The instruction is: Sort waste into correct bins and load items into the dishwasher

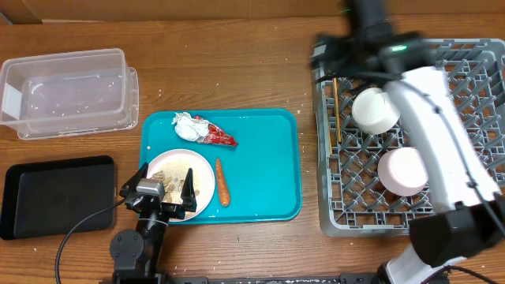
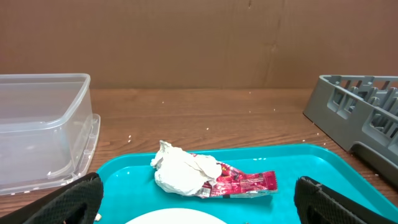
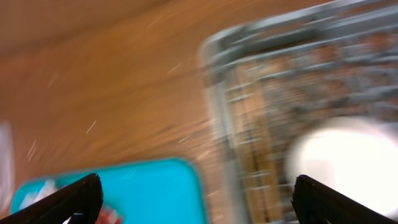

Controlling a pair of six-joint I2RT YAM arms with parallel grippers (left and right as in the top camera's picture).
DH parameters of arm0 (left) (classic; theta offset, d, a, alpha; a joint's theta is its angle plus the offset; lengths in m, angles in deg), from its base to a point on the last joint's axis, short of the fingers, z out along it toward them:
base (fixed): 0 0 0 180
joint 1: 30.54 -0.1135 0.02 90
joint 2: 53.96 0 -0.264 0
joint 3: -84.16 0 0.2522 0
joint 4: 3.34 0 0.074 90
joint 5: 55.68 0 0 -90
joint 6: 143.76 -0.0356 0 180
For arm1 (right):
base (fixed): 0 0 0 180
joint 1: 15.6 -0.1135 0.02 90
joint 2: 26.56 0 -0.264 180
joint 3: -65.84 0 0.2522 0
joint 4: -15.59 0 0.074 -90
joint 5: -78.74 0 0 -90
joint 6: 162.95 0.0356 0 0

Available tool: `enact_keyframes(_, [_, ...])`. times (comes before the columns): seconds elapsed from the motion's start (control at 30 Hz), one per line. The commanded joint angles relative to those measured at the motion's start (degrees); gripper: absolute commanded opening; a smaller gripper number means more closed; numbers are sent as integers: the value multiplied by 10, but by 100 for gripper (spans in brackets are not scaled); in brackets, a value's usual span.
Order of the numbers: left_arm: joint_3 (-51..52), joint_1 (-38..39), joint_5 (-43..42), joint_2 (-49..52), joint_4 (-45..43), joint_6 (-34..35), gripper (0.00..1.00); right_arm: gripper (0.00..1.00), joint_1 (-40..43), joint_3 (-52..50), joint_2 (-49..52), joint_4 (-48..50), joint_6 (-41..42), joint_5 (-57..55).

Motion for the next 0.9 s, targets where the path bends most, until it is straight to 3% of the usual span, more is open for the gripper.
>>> enact_keyframes(0.0, [2,3,5,-7,1,-13,100,100,73,5,0,-18,1,-18])
enact_keyframes(0.2, [2,3,5,-7,1,-13,100,100,161,2,0,-29,1,98])
enact_keyframes(0.33, [2,3,5,-7,1,-13,100,100,189,2,0,-28,1,100])
enact_keyframes(0.87, [2,4,-8,-7,-11,-5,100,100,196,2,0,-29,1,100])
